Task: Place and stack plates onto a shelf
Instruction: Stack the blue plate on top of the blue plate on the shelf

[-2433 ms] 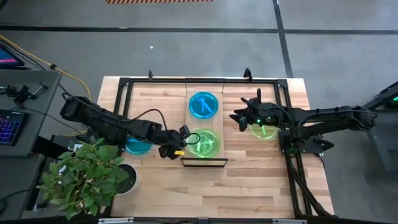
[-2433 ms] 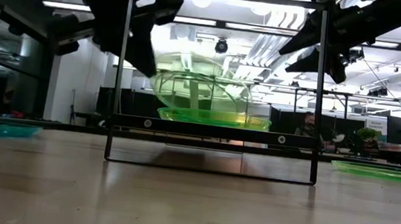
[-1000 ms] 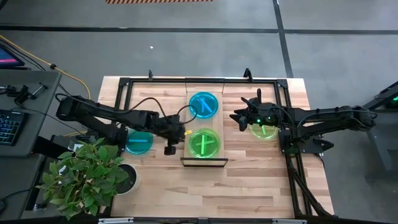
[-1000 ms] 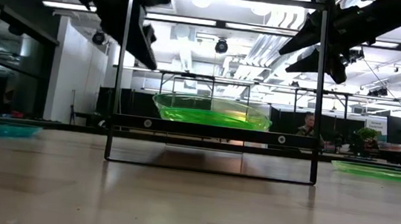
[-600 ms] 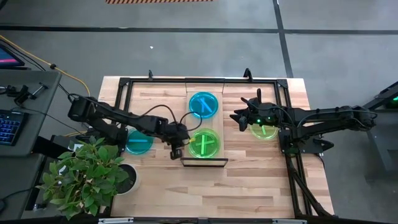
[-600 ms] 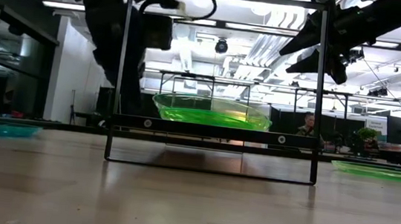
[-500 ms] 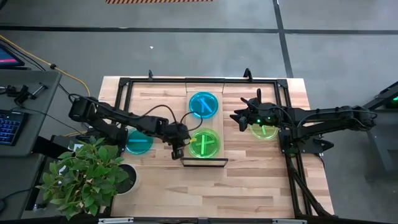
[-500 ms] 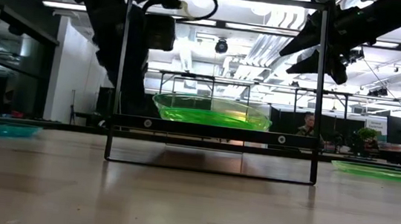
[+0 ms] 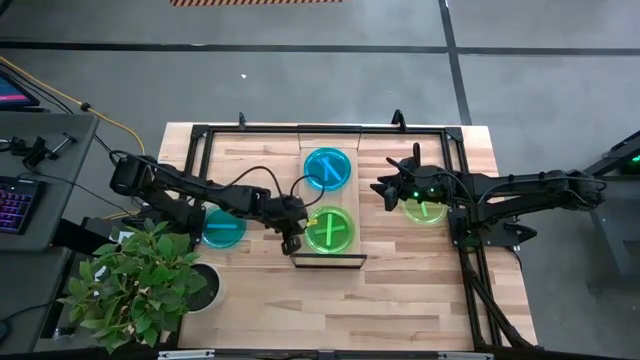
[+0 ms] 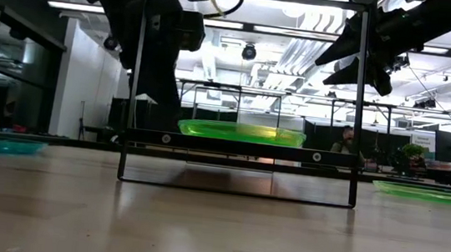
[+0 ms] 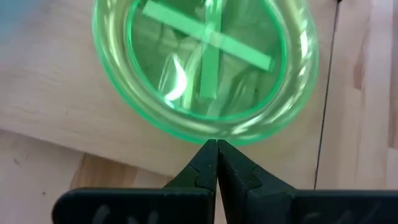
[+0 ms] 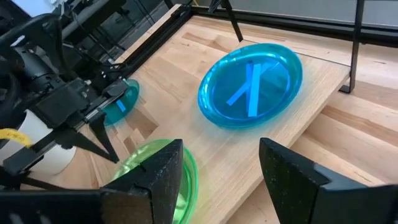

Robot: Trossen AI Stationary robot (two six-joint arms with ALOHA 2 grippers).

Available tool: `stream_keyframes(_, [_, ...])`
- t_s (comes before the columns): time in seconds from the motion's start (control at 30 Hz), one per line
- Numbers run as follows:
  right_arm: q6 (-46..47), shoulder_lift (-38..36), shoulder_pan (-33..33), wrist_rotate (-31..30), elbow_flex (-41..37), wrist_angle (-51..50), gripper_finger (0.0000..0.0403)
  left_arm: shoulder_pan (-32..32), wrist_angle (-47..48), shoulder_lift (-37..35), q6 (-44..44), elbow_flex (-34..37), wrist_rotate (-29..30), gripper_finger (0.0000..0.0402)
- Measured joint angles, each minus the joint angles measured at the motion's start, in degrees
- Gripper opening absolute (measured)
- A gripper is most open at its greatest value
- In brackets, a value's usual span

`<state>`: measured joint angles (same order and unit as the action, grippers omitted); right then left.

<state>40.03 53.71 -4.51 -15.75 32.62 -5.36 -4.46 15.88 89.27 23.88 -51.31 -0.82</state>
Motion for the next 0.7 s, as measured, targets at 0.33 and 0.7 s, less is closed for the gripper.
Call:
stream_keyframes(0.33, [0.5,0.0,0.0,-0.3,0.0,0.0,0.0197,2.9,0.6,-4.6,-1.9,0.0,-2.4,0.0000])
stream_keyframes(0.7, [0.5,0.0,0.0,-0.3,0.0,4.1,0.0197,9.5,-9.7,-25.6,-11.2,0.0,-3.1,0.0000])
